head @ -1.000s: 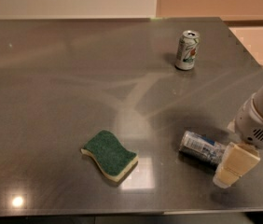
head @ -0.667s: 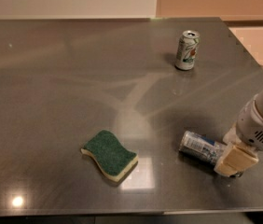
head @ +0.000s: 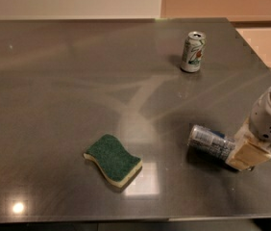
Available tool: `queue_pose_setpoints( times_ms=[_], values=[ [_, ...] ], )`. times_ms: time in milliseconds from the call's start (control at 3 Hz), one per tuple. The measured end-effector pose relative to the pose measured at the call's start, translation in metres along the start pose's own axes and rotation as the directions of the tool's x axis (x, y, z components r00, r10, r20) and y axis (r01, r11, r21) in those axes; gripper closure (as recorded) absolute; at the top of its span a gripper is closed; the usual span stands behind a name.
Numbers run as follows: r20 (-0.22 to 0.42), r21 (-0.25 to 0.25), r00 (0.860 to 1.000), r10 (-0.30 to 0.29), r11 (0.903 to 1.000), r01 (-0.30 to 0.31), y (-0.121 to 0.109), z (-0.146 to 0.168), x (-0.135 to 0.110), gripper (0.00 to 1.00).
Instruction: Pick redbull can
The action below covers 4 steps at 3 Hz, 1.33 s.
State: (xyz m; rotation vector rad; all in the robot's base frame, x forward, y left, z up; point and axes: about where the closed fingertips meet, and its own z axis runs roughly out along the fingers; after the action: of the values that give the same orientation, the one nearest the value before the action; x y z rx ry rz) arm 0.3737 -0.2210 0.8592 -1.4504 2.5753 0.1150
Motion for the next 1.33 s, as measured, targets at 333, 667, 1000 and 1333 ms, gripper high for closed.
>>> queue_pose_setpoints(
  times_ms=[333, 667, 1000, 1333],
  values=[
    [-0.003, 0.025, 1.000, -0.019, 0.9995, 0.019, -0.009, -0.024, -0.006, 1.00],
    [-0.003, 0.052, 0.999, -0.043, 0.9977, 0.043, -0.021, -0.052, -0.014, 1.00],
    [-0.002, 0.068, 0.998, -0.065, 0.9955, 0.065, -0.035, -0.075, -0.022, 1.00],
    [0.019, 0.122, 0.992, -0.125, 0.9851, 0.122, -0.049, -0.109, -0.040, 1.00]
  ],
)
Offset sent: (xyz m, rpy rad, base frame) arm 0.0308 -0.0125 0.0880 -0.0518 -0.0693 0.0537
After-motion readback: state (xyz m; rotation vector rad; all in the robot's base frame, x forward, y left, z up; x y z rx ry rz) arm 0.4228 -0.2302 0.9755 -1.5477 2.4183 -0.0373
